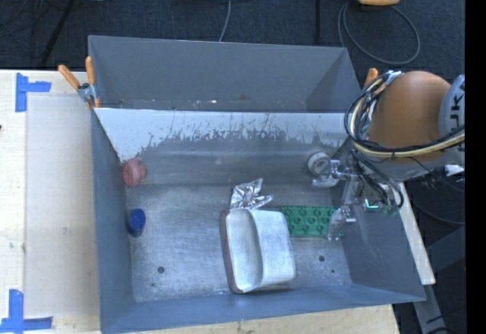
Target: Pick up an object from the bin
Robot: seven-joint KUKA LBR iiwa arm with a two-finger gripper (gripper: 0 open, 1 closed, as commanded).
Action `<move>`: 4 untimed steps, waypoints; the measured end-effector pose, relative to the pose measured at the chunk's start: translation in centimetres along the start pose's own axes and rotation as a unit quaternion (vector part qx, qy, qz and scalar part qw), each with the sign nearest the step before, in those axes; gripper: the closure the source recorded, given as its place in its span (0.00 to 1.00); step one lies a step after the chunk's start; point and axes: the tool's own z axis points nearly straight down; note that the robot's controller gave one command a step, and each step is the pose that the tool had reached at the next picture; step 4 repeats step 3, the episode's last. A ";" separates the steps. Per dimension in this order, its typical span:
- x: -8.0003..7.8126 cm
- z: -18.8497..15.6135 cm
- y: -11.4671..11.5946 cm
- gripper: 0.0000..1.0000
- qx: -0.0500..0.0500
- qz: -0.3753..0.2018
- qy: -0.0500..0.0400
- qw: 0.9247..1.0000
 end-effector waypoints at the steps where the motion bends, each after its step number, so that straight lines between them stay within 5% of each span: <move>1: -3.8 6.6 1.8 0.00 0.001 0.021 -0.006 1.000; 2: -3.6 6.8 1.9 1.00 0.001 0.019 0.000 1.000; 3: -5.0 -6.0 3.4 1.00 0.001 0.002 -0.009 1.000; 4: -5.0 -6.0 3.4 1.00 0.001 0.002 -0.009 1.000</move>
Offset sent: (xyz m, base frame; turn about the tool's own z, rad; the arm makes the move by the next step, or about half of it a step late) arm 0.0398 0.0205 -0.0793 0.0416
